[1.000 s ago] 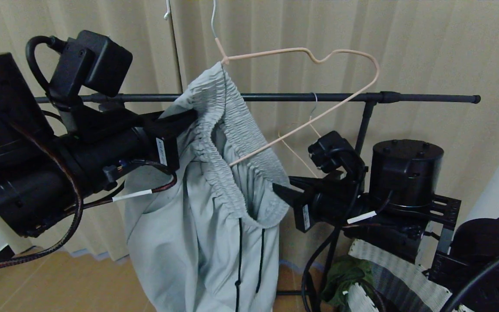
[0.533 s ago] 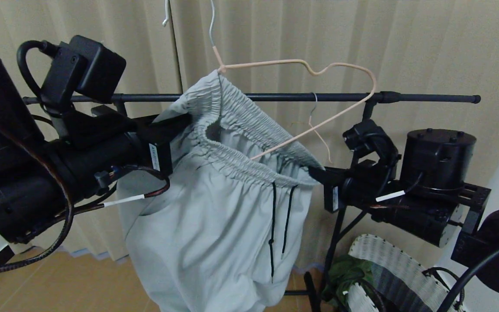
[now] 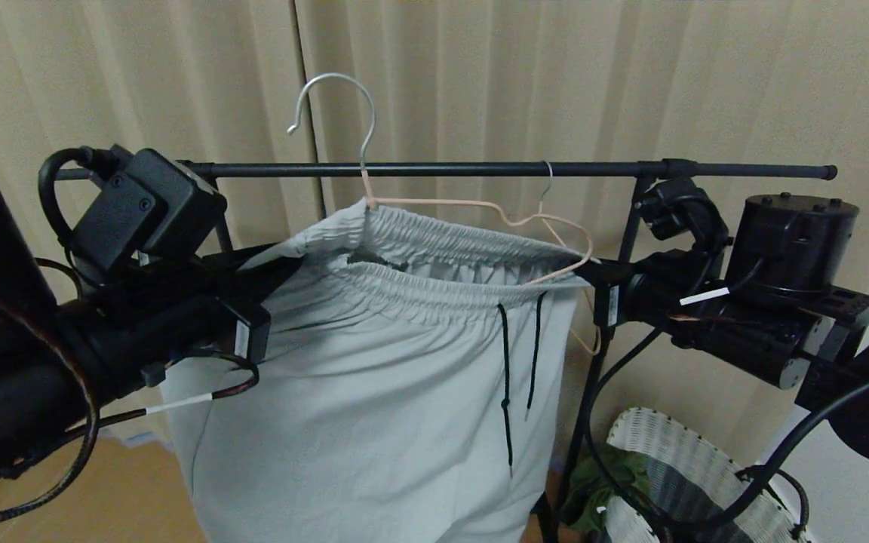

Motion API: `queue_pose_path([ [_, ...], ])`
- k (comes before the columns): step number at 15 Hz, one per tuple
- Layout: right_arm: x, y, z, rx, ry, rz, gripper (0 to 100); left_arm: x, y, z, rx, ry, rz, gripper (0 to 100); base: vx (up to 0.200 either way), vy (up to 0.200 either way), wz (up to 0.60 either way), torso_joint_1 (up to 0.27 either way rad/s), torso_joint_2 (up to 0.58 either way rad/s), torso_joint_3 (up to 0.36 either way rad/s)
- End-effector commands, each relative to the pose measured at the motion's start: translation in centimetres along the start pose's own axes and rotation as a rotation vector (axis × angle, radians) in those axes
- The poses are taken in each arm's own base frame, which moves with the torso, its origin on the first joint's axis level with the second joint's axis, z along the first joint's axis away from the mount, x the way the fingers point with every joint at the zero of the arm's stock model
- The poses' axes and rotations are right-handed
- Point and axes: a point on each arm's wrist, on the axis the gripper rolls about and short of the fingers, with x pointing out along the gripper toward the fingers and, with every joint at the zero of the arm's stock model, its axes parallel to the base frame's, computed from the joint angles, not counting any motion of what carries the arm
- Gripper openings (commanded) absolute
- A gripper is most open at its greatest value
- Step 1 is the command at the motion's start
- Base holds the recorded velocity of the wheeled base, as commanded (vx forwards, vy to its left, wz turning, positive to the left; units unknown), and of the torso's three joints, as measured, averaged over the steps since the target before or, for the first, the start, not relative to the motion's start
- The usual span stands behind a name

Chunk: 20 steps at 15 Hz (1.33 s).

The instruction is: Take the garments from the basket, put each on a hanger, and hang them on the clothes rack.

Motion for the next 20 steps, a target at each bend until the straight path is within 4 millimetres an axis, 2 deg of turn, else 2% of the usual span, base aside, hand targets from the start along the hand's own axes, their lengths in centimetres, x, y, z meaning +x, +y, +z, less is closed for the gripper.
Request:
queue_pose_path([
  [1,0.3,-0.6,-0.1,0.002,0.004,-0.021,0,-0.5,-0.1,-0.6,0.015,0.019,0.000,0,0.000,0.000,0.00,0.000,0.00,0.000],
  [4,0.2,-1.0,-0.1,0.005,0.003,-0.035,0,-0.7,1.2,-2.2,0.110,0.089,0.060,0,0.000,0.000,0.00,0.000,0.00,0.000],
  [7,0.2,-0.7,-0.1,0.003,0.004,-0.024,0,-0.8,1.2,-3.3,0.172,0.134,0.058,0,0.000,0.000,0.00,0.000,0.00,0.000],
  [9,-0.4,2.1,0.0,-0.014,0.001,0.065,0,-0.3,1.1,-3.8,0.189,0.167,0.059,0,0.000,0.000,0.00,0.000,0.00,0.000],
  [10,-1.3,3.8,0.6,-0.032,-0.021,0.122,0,0.0,1.3,-3.8,0.190,0.192,0.108,0,0.000,0.000,0.00,0.000,0.00,0.000],
  [11,-1.5,4.0,0.6,-0.038,-0.023,0.131,0,0.0,1.3,-3.8,0.190,0.197,0.118,0,0.000,0.000,0.00,0.000,0.00,0.000],
  [12,-2.3,5.1,0.7,-0.068,-0.032,0.172,0,0.1,1.4,-3.8,0.186,0.219,0.153,0,0.000,0.000,0.00,0.000,0.00,0.000],
  [14,-3.1,6.3,0.7,-0.082,-0.036,0.216,0,0.1,1.4,-3.8,0.174,0.220,0.161,0,0.000,0.000,0.00,0.000,0.00,0.000],
  [18,-3.3,6.6,-0.1,-0.091,-0.012,0.231,0,0.2,1.5,-3.5,0.156,0.211,0.165,0,0.000,0.000,0.00,0.000,0.00,0.000],
  [19,-3.4,6.6,-0.4,-0.093,-0.001,0.231,100,0.2,1.5,-3.5,0.150,0.209,0.167,0,0.000,0.000,0.00,0.000,0.00,0.000],
  [20,-3.4,6.6,-0.4,-0.093,0.001,0.231,100,0.2,1.5,-3.5,0.150,0.209,0.167,0,0.000,0.000,0.00,0.000,0.00,0.000],
])
